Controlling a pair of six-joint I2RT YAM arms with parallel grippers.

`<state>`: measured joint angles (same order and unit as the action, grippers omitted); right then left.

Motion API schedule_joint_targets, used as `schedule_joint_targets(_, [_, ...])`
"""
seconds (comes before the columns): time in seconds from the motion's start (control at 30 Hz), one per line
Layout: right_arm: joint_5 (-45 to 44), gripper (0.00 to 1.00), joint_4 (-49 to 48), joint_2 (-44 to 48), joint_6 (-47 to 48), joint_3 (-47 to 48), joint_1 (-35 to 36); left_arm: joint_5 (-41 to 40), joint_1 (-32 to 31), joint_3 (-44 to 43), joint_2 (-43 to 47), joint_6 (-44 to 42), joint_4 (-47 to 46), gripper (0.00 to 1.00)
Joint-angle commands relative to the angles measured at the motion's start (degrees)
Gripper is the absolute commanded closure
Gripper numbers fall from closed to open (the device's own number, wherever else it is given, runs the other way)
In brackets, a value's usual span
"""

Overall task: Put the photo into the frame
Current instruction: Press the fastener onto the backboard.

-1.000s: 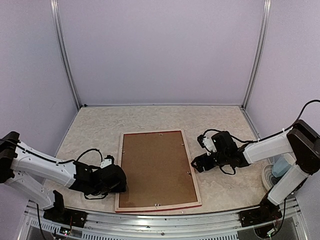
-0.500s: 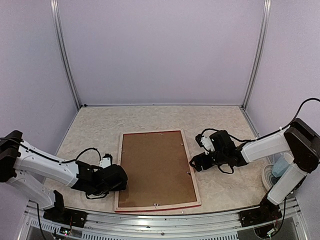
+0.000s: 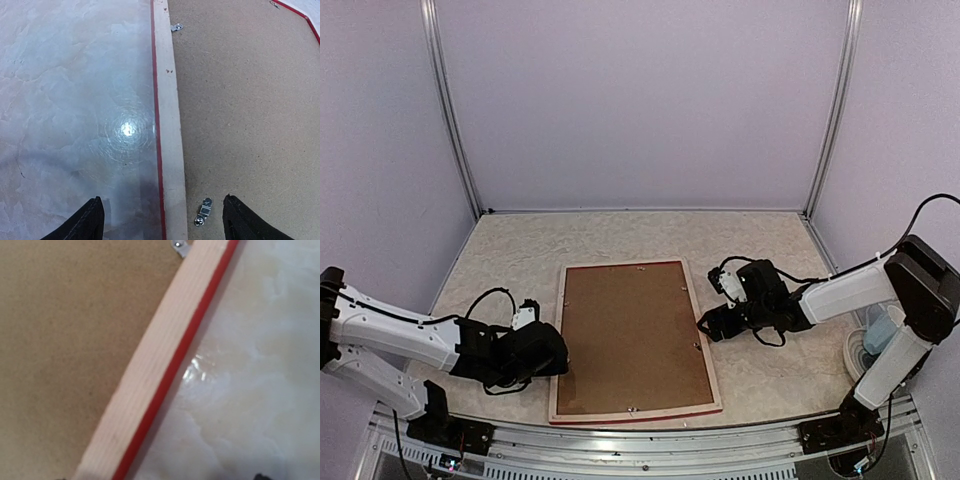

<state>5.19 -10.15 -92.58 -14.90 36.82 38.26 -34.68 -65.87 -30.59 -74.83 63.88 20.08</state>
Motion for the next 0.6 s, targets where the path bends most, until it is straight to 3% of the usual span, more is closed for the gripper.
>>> schedule_joint_targets(0.0, [-0.8, 0.21, 2.5, -1.9, 0.5, 0.2, 0.7, 1.7, -0.5, 0.3, 1.9, -2.6, -1.2, 0.19])
schedule_joint_targets(0.33, [-1.0, 0.21, 2.7, -2.3, 0.6, 0.5, 1.0, 5.5, 0.6, -0.8, -5.7, -5.2, -2.7, 0.22])
schedule_joint_targets(0.57, [-1.2, 0.21, 2.8, -2.2, 0.5, 0.5, 1.1, 5.4, 1.4, -0.2, -5.8, -4.8, -4.0, 0.28])
